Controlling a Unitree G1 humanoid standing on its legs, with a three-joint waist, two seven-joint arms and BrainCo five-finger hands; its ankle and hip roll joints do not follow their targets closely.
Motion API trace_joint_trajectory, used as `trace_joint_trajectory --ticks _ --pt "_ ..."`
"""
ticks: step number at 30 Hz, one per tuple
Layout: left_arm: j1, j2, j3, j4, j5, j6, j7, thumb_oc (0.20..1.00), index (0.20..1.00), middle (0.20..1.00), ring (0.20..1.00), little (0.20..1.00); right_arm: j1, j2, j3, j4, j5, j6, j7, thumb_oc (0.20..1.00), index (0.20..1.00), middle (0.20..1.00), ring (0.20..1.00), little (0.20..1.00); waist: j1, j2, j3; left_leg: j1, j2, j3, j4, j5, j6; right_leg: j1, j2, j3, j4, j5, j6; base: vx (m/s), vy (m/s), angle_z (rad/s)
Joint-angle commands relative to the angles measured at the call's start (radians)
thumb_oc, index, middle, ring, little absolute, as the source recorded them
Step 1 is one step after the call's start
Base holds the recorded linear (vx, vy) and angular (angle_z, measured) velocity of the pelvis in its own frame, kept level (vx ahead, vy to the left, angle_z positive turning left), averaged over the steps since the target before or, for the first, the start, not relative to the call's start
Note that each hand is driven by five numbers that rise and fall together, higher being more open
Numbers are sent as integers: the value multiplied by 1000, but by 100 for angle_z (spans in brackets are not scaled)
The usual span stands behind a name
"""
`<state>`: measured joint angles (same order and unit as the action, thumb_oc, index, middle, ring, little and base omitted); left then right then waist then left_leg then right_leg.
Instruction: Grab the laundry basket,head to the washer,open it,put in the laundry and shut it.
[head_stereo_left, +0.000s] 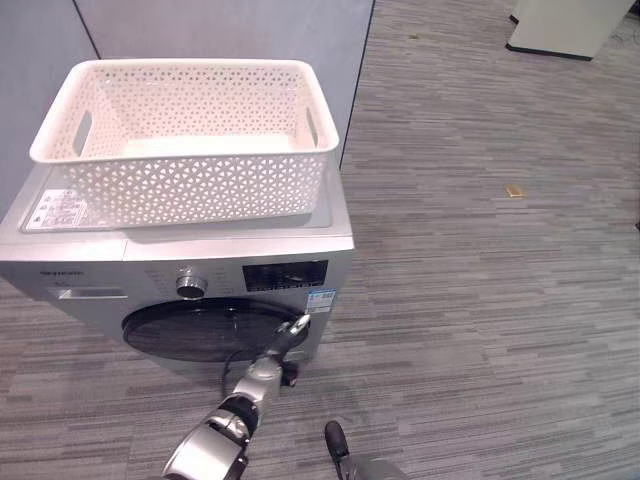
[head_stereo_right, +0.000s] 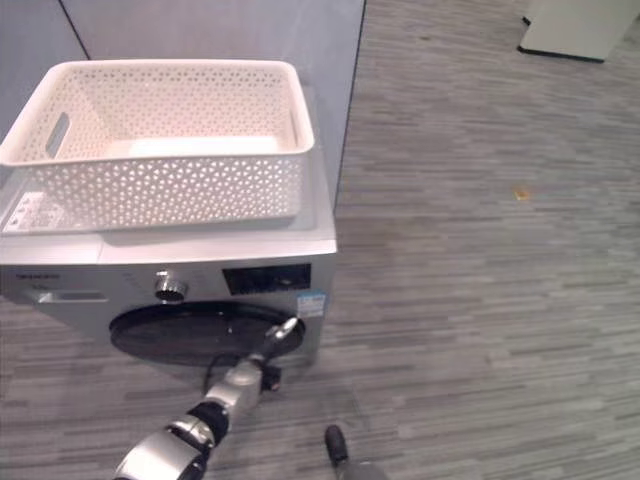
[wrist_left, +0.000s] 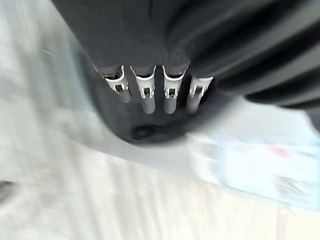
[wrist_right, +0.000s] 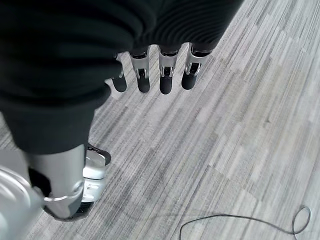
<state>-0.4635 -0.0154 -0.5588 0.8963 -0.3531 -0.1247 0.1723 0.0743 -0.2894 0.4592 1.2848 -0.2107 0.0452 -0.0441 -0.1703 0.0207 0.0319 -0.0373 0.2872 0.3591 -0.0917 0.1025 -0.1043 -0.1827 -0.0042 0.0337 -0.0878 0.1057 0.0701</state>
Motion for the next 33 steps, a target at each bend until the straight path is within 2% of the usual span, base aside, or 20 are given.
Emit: trace_joint_trajectory --ticks 1,3,5,6,11,13,14,16,17,18,19,21,22,23,25,33 --pt "-23 53 55 45 -22 -62 14 1000 1000 1000 1000 1000 -72 17 -8 71 32 -18 -52 1000 1000 1000 1000 1000 22 -37 27 9 28 -64 4 66 -62 58 -27 -38 1 -85 68 35 41 8" --pt "87 124 60 -95 -17 -85 -7 1000 1000 1000 1000 1000 -91 29 -36 52 69 -39 -67 1000 1000 1000 1000 1000 51 -24 38 6 16 -96 4 57 -59 82 -44 -67 1 -89 69 36 56 17" --pt "136 151 66 -134 -5 -96 -12 1000 1000 1000 1000 1000 -105 36 -45 49 82 -47 -72 1000 1000 1000 1000 1000 65 -20 38 2 11 -106 4 53 -58 87 -49 -76 1 -89 69 13 46 55" --pt "216 196 92 -168 18 -113 -34 1000 1000 1000 1000 1000 -128 43 -60 48 98 -57 -74 1000 1000 1000 1000 1000 88 -16 43 6 0 -120 4 43 -56 104 -60 -94 1 -92 71 12 67 70" --pt "363 276 152 -169 62 -157 -52 1000 1000 1000 1000 1000 -155 54 -89 61 115 -68 -81 1000 1000 1000 1000 1000 137 -5 36 16 -27 -154 4 12 -46 143 -83 -131 1 -100 76 26 56 35" --pt "425 308 169 -136 104 -159 -74 1000 1000 1000 1000 1000 -179 15 -104 63 127 -79 -69 1000 1000 1000 1000 1000 156 -2 28 22 -42 -174 4 -4 -40 161 -95 -148 1 -104 79 32 78 21" --pt "473 347 206 -127 94 -158 -100 1000 1000 1000 1000 1000 -197 14 -119 71 138 -78 -62 1000 1000 1000 1000 1000 177 2 21 24 -55 -192 4 -15 -34 174 -107 -165 1 -104 82 20 60 15" --pt "507 370 243 -114 86 -162 -115 1000 1000 1000 1000 1000 -197 14 -134 82 143 -76 -55 1000 1000 1000 1000 1000 193 3 13 26 -69 -212 4 -23 -28 189 -119 -189 1 -104 83 9 57 29" --pt "508 370 243 -114 86 -162 -115 1000 1000 1000 1000 1000 -196 14 -134 83 143 -76 -55 1000 1000 1000 1000 1000 192 2 13 26 -69 -213 4 -23 -28 190 -119 -190 1 -104 83 14 70 40" --pt "509 365 264 -11 121 -150 -111 1000 1000 1000 1000 1000 -193 17 -145 96 146 -69 -43 1000 1000 1000 1000 1000 209 2 5 25 -82 -234 4 -26 -23 207 -131 -216 1 -105 84 9 34 39" --pt "509 364 264 -10 121 -151 -111 1000 1000 1000 1000 1000 -193 17 -145 96 146 -69 -43 1000 1000 1000 1000 1000 207 2 6 25 -83 -235 4 -25 -23 208 -131 -218 1 -105 84 5 47 33" --pt "490 339 299 128 147 -129 -91 1000 1000 1000 1000 1000 -190 17 -157 109 152 -64 -39 1000 1000 1000 1000 1000 220 0 2 20 -94 -265 4 -24 -19 225 -140 -247 1 -108 84 -6 26 37" --pt "486 316 348 240 153 -101 -81 1000 1000 1000 1000 1000 -179 22 -162 116 149 -61 -33 1000 1000 1000 1000 1000 233 -6 -5 13 -106 -292 4 -25 -16 242 -146 -283 1 -114 82 4 23 41" --pt "487 308 376 272 140 -92 -80 1000 1000 1000 1000 1000 -172 26 -165 117 149 -60 -30 1000 1000 1000 1000 1000 242 -9 -10 11 -110 -303 4 -26 -16 250 -147 -296 1 -117 81 7 23 55" --pt "486 291 412 303 115 -89 -76 1000 1000 1000 1000 1000 -157 33 -164 114 148 -59 -26 1000 1000 1000 1000 1000 250 -15 -15 6 -117 -321 4 -26 -16 263 -150 -320 1 -120 80 16 8 61" --pt "470 276 391 303 132 -88 -71 1000 1000 1000 1000 1000 -136 34 -151 111 115 -44 -32 1000 1000 1000 1000 1000 246 -38 -19 7 -122 -332 4 -34 -11 279 -148 -334 1 -124 75 8 6 14"
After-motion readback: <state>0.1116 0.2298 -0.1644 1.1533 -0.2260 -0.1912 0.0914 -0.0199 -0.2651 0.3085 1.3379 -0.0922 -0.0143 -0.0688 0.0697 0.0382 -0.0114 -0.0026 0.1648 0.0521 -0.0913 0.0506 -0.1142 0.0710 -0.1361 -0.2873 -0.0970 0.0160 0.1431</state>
